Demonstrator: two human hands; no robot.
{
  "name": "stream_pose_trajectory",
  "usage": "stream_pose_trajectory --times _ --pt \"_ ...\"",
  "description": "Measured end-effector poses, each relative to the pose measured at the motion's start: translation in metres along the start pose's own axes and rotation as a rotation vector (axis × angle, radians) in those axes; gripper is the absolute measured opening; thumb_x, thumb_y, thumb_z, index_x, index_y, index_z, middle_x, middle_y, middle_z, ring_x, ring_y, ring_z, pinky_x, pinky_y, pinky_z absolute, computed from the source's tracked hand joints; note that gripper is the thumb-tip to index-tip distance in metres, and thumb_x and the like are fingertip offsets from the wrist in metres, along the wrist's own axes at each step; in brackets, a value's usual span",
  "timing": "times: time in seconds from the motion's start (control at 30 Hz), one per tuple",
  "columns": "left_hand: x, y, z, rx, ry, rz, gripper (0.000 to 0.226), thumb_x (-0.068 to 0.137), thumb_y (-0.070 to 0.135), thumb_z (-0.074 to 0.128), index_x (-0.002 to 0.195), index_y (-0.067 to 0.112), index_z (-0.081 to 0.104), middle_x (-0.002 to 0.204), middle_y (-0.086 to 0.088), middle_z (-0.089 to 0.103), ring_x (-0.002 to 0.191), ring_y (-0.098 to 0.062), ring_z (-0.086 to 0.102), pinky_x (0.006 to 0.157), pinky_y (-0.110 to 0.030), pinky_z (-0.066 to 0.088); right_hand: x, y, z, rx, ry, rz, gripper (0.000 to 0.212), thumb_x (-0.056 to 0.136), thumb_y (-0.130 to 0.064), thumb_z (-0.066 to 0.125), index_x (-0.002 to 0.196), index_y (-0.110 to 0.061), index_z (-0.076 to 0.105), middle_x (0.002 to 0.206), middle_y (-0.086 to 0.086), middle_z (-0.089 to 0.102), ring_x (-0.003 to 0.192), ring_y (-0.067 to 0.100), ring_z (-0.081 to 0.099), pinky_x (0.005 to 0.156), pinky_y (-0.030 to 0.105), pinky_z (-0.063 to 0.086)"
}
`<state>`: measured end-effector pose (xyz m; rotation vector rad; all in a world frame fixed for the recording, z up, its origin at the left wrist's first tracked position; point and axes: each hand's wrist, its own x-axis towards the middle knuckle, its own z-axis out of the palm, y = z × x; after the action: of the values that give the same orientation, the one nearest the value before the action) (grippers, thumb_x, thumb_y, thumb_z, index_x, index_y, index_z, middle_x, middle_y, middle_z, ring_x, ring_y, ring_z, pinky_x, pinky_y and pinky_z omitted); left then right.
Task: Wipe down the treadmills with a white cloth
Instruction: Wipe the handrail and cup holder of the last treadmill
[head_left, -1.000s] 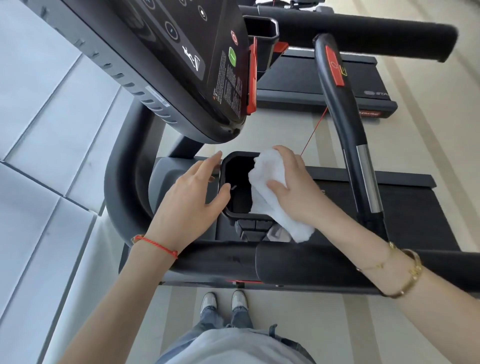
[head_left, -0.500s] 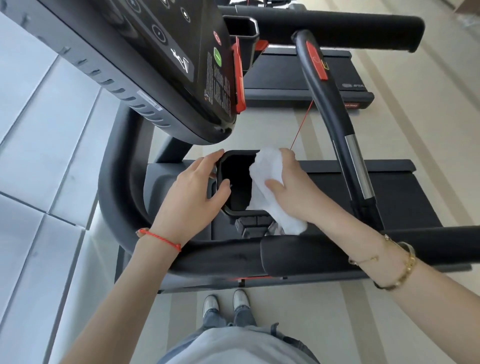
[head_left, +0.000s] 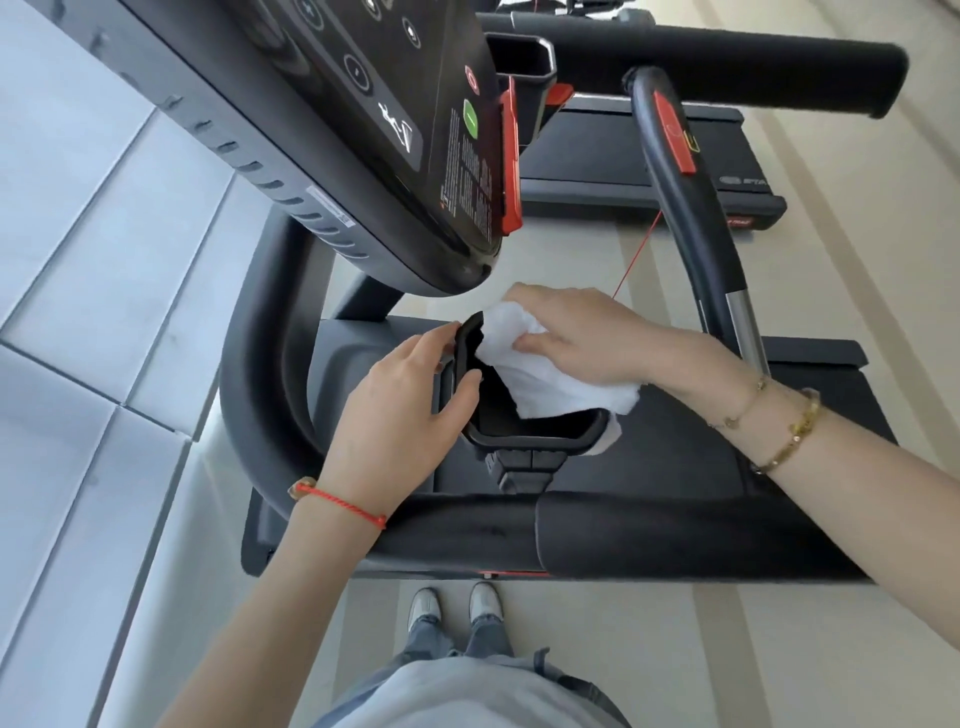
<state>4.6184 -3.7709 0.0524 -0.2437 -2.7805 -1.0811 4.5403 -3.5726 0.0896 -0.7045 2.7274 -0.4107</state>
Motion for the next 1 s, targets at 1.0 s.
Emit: stream_pose_trajectory --times 1.0 --pt "0.002 -0.003 0.0 0.026 -0.01 0.001 0.055 0.088 0.055 0.043 0.136 0.028 0.051 0.112 0.011 0.065 0.097 0.0 0.058 0.089 -0.028 0.052 -0.029 0.017 0.03 0.122 0.182 -0.024 0.044 0.102 -0.025 0.04 0.144 -0.024 0.026 0.132 -0.001 0.036 0.102 0.018 0.041 0.081 0.033 0.032"
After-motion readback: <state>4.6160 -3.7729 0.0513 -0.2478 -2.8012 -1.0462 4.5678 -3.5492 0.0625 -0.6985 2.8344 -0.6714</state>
